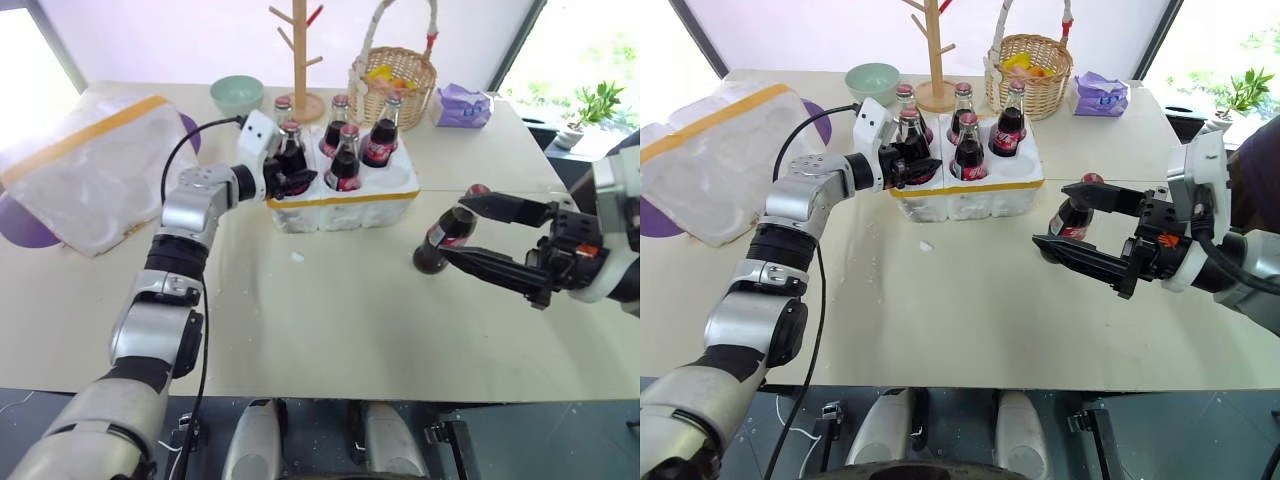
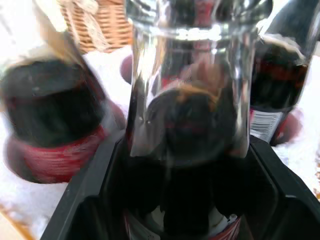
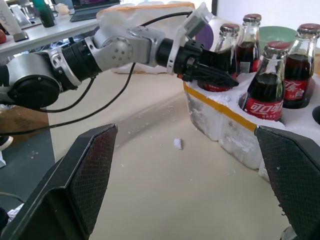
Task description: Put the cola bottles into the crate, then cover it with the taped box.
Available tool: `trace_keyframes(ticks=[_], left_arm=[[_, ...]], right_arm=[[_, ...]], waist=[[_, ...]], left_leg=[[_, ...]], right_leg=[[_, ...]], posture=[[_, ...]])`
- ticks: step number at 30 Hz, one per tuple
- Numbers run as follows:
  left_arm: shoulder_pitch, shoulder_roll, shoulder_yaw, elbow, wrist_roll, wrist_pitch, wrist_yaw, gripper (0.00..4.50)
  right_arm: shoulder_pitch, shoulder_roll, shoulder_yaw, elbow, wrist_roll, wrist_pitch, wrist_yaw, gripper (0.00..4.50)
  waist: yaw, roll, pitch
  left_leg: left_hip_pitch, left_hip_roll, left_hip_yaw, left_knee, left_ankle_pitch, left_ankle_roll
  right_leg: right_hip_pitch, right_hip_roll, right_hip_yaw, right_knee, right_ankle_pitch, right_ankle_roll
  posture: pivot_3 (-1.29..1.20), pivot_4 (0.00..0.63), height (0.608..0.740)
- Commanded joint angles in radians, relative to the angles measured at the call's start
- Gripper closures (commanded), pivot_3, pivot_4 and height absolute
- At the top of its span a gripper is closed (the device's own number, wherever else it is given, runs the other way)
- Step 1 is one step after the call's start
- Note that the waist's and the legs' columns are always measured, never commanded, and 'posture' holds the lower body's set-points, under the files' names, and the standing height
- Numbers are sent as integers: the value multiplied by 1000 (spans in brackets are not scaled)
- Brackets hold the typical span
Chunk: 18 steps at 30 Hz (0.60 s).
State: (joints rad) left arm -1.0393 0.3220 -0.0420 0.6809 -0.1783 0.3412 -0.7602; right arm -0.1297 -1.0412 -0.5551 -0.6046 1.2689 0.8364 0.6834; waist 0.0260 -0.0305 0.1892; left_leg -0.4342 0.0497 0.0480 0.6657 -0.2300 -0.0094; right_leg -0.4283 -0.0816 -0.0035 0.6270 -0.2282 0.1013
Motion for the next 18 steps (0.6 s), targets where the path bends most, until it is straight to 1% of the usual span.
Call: trace_keyframes(ticks=[1, 2, 3, 4, 8, 9, 12, 15, 17, 18], left_arm=[[-30, -10, 40, 26, -14, -35, 9, 1029], [-27, -6, 42, 13, -19, -33, -5, 715], [-20, -1, 42, -9, -23, -32, -21, 190], [-12, 6, 48, -41, -35, -31, -42, 81], [20, 52, 118, -198, -151, 56, -125, 81], [22, 73, 146, -241, -193, 96, -145, 81], [18, 133, 217, -345, -304, 210, -179, 81], [24, 224, 269, -434, -436, 362, -260, 81], [66, 283, 272, -506, -494, 409, -338, 81], [105, 327, 255, -550, -506, 432, -382, 81]], right_arm=[[-7, 1, -21, -12, 0, -18, 5, 0], [-4, 2, -22, -14, 0, -18, 4, 0], [1, 4, -25, -17, 1, -17, 2, 0], [5, 6, -26, -19, 2, -17, 0, 0], [37, 9, -41, -26, 0, -12, 3, 0], [49, 8, -49, -24, 0, -10, 4, 0], [85, 6, -77, -16, -5, -6, 10, 0], [145, 15, -112, 2, -35, -5, 16, 0], [183, 29, -124, 19, -65, -9, 10, 0], [209, 42, -126, 29, -101, -17, 2, 0]], waist=[[7, 0, 0], [8, 0, 0], [9, 0, 0], [10, 0, 0], [8, 0, 0], [7, 0, 0], [3, 0, 0], [-1, 0, 0], [-6, 0, 0], [-8, 0, 0]], left_leg=[[1, 0, 0, 1, 0, 0], [1, 0, 0, 1, 0, 0], [1, 0, 0, 1, 0, 0], [1, 0, 0, 1, 0, 0], [0, 0, 0, 0, 0, 0], [0, 1, 0, -1, 0, 0], [0, 1, 0, -1, 0, 1], [1, 1, 0, -1, 0, 0], [1, 1, 0, 0, 0, 0], [1, 1, 0, 0, 0, 0]], right_leg=[[1, 0, 0, 0, -1, -3], [1, 0, 0, 0, -1, -3], [1, 0, 0, 0, -1, -3], [1, 0, 0, 0, -1, -3], [0, 0, 0, 0, -1, -2], [-1, 0, 0, 1, 0, 0], [-1, 1, 0, 2, 1, 1], [-1, 1, 0, 2, 0, 1], [0, 1, 0, 2, 0, 0], [0, 0, 0, 1, 0, 0]], posture=[[0, 150, 740], [0, 150, 740], [0, 150, 740], [0, 150, 740], [0, 150, 740], [0, 150, 740], [0, 150, 740], [0, 150, 740], [0, 150, 740], [0, 150, 740]])
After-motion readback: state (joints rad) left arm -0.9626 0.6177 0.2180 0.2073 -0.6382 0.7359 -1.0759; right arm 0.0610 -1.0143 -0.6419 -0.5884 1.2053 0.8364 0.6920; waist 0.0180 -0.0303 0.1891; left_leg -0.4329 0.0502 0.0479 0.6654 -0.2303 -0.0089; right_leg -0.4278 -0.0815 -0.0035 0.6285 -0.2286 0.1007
